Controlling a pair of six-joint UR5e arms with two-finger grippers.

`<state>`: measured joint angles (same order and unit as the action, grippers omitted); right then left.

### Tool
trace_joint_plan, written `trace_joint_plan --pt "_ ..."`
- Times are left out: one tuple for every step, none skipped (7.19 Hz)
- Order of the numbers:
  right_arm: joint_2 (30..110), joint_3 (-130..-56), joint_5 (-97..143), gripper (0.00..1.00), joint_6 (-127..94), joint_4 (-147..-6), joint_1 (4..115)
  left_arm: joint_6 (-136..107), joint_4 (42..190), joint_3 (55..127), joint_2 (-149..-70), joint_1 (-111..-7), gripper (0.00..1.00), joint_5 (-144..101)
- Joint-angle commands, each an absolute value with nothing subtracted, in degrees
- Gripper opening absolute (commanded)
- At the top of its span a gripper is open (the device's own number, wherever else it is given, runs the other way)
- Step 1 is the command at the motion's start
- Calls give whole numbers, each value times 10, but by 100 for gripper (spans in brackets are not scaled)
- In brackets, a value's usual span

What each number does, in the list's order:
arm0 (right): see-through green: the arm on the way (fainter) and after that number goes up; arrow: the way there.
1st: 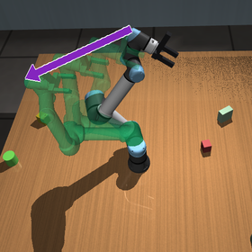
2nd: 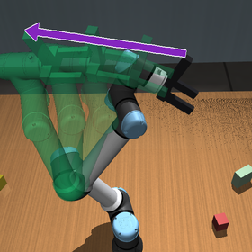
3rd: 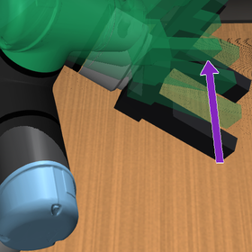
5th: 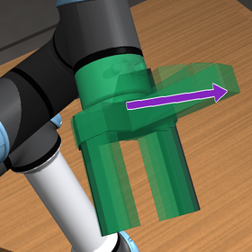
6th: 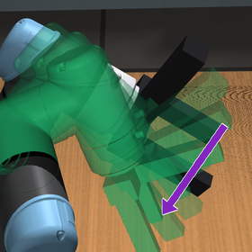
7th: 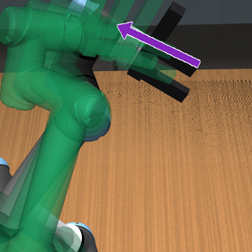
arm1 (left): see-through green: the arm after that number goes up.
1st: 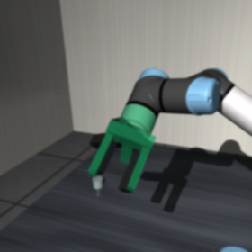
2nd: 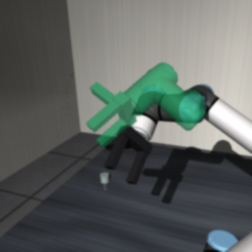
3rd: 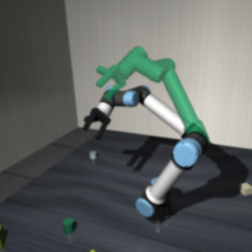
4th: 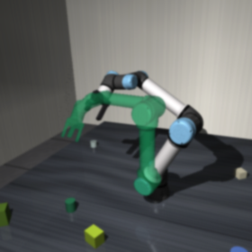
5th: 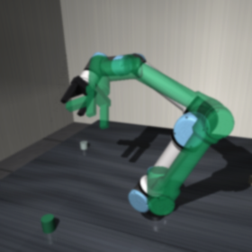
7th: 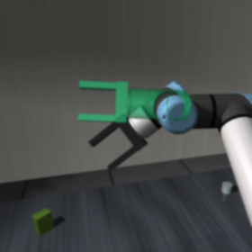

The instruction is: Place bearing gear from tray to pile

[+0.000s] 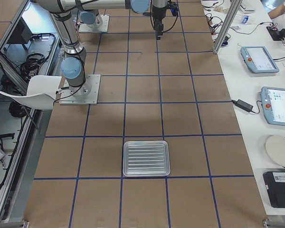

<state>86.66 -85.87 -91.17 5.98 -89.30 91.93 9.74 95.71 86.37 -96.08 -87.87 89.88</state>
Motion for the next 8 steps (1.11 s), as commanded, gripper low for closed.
trace_joint_plan --pt "867 -859 -912 100 60 -893 919 63 939 903 -930 -886 100 899" --pt "867 -859 -912 100 60 -893 919 62 939 909 -923 -887 100 901" --pt "867 -859 -911 100 60 -893 919 62 934 911 -912 -894 100 902" --pt "867 -859 -911 100 60 -896 919 68 930 911 -904 -895 100 902" --pt "867 -859 -912 100 60 -897 919 64 930 913 -900 -896 100 901" --pt "867 -859 -911 100 59 -897 919 66 930 913 -896 -896 100 901" --pt "867 -859 -911 100 59 -898 919 64 930 914 -894 -896 100 900" --pt "867 -860 -911 100 59 -904 919 71 931 915 -893 -896 100 901"
